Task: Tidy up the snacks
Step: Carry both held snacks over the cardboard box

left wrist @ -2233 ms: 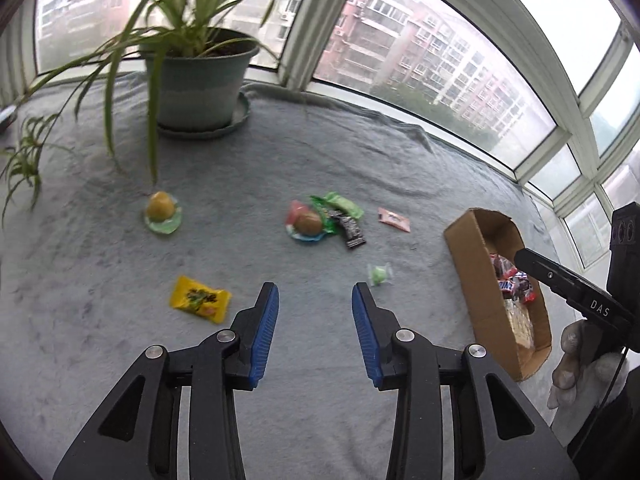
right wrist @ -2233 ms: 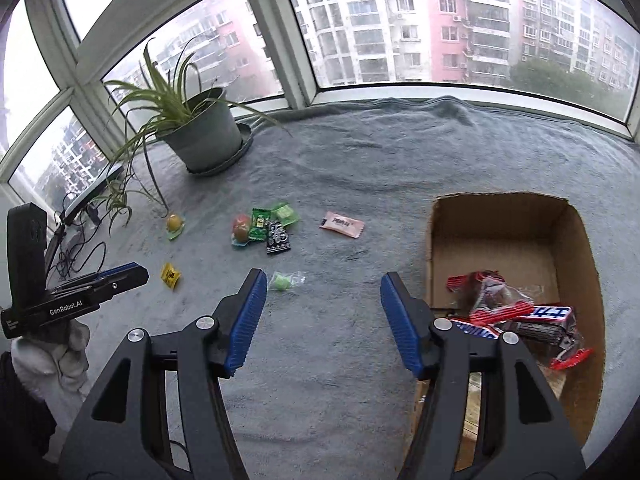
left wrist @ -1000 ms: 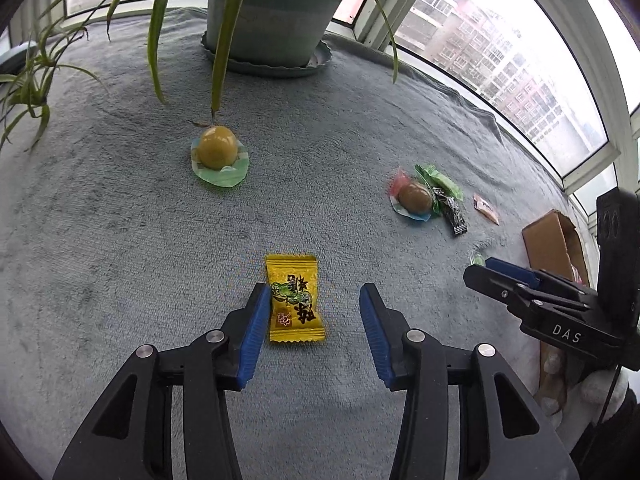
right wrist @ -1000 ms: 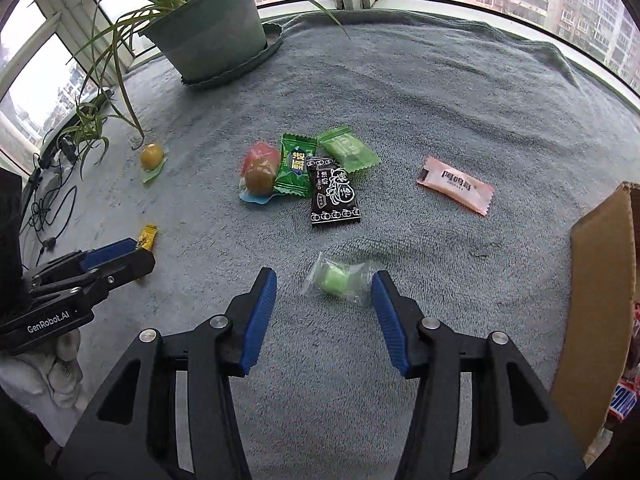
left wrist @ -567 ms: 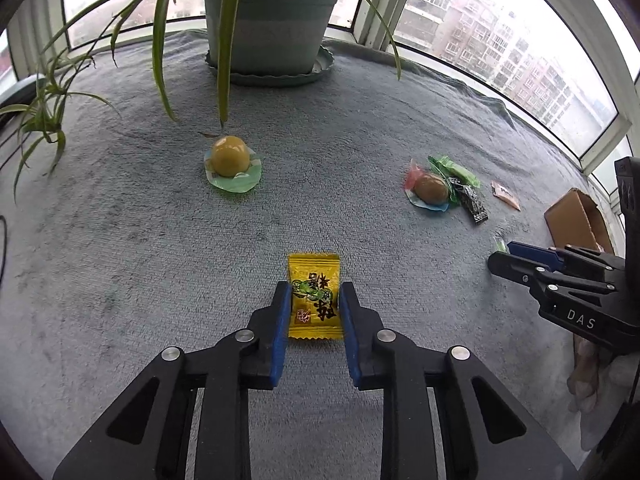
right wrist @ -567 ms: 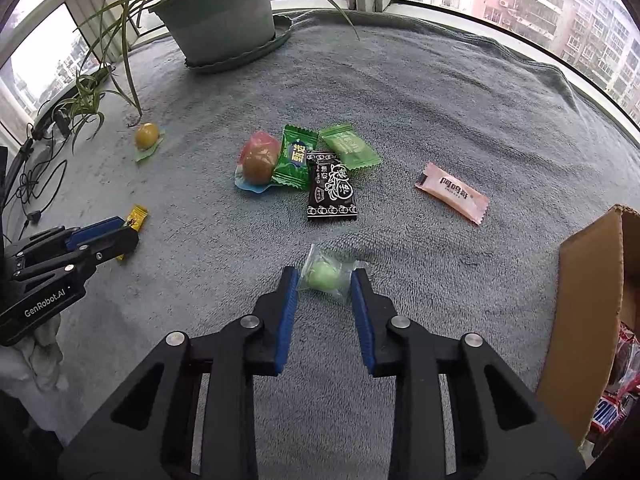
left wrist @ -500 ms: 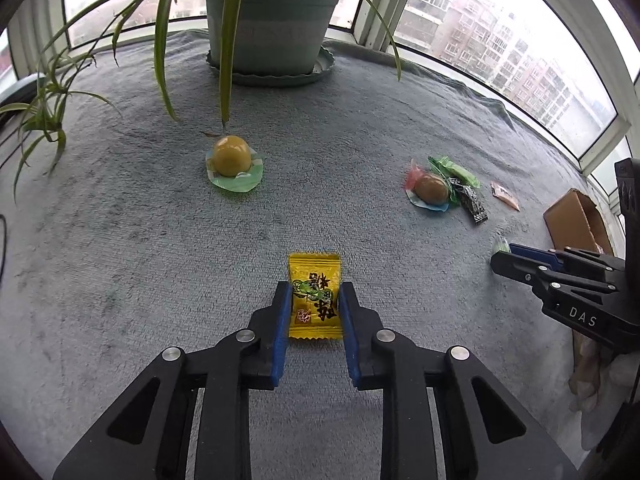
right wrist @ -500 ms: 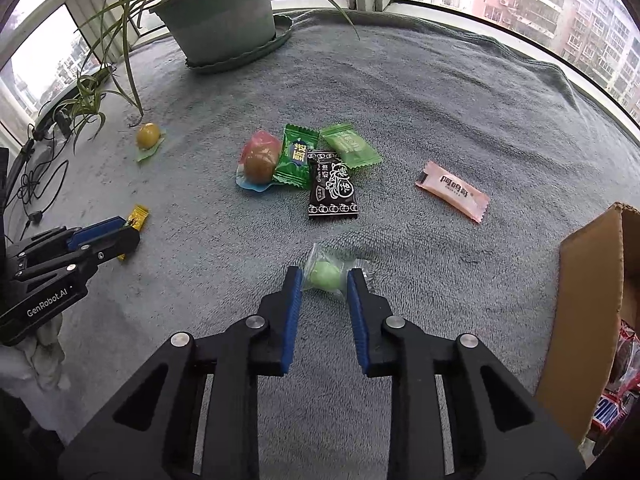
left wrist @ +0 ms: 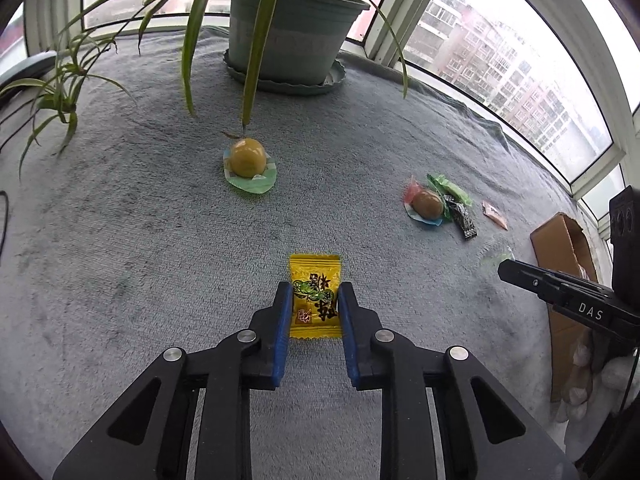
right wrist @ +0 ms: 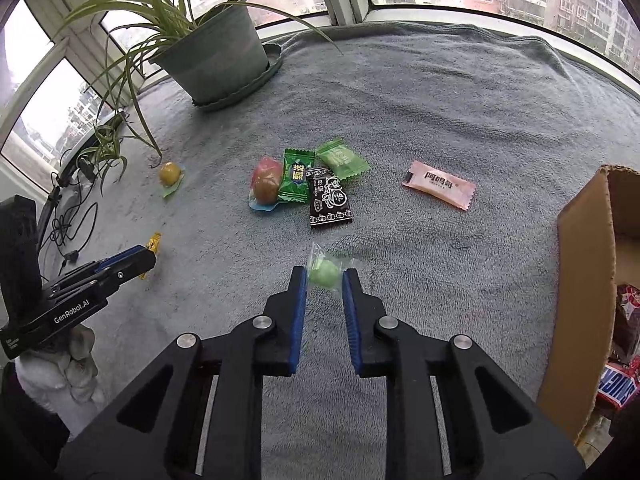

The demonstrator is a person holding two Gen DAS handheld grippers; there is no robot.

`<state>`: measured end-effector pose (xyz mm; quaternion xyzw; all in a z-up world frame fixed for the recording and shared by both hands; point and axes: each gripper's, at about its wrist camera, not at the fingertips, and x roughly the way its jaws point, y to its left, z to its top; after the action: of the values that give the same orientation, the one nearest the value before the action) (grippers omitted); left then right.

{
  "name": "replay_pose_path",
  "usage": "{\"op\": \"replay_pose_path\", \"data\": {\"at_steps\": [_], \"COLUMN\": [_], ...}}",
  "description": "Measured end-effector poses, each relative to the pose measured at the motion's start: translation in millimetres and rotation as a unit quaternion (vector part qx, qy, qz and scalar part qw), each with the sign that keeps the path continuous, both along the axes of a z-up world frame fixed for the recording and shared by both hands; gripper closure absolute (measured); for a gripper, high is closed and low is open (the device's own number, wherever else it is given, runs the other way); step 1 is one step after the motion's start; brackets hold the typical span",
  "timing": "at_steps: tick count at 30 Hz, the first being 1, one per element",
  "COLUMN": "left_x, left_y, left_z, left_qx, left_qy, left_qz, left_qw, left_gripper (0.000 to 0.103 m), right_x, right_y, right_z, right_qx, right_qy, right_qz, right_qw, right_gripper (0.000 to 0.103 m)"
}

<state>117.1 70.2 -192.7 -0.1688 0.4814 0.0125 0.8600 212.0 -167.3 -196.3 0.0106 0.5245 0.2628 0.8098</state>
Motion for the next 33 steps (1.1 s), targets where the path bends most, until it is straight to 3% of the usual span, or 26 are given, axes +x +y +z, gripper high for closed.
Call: {"op": "replay_pose_path", "data": {"at_steps": [8, 18, 33], "left_x": [2, 16, 42], "left_y": [-19, -76, -194], "left_z": [34, 73, 91], "left_qx": [-0.003, -0.001, -0.004], "left_qy": [-0.037, -0.078, -0.099], "left_qz": [-0.025, -0.099, -0.221], "left_qw": [0.9990, 0.9920, 0.9702], "left_gripper": [0.082, 0.082, 0.082], "right_x": [-12, -30, -55], "right_y": [-18, -66, -153], "right_z": [37, 80, 90], "right_qx": [0.004, -0.009, -0.038], "right_qy": [-0.044, -0.098, -0.116], "right_qz": [-0.009, -0.050, -0.137], "right_qw": [0.999, 0.994, 0.983], "right_gripper": [0.084, 0.084, 0.084]}}
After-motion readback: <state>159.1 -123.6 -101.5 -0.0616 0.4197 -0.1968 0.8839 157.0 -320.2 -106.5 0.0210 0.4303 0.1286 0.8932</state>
